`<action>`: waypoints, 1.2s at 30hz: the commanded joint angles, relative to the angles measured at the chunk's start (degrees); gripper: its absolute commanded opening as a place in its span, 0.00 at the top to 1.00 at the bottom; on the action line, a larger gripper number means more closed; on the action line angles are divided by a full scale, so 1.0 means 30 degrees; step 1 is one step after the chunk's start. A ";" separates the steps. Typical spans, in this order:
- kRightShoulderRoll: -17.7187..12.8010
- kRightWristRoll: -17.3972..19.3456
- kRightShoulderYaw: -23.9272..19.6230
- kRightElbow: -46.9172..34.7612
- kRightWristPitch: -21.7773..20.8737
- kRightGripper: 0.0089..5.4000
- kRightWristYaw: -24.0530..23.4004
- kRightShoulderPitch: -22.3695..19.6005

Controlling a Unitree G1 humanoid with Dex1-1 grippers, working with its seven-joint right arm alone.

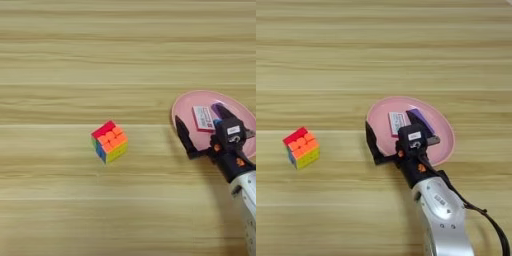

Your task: Move the objects on the table

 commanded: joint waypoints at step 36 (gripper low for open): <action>0.2190 -0.1444 0.8879 0.0322 -0.1534 0.01 0.0369 -0.0777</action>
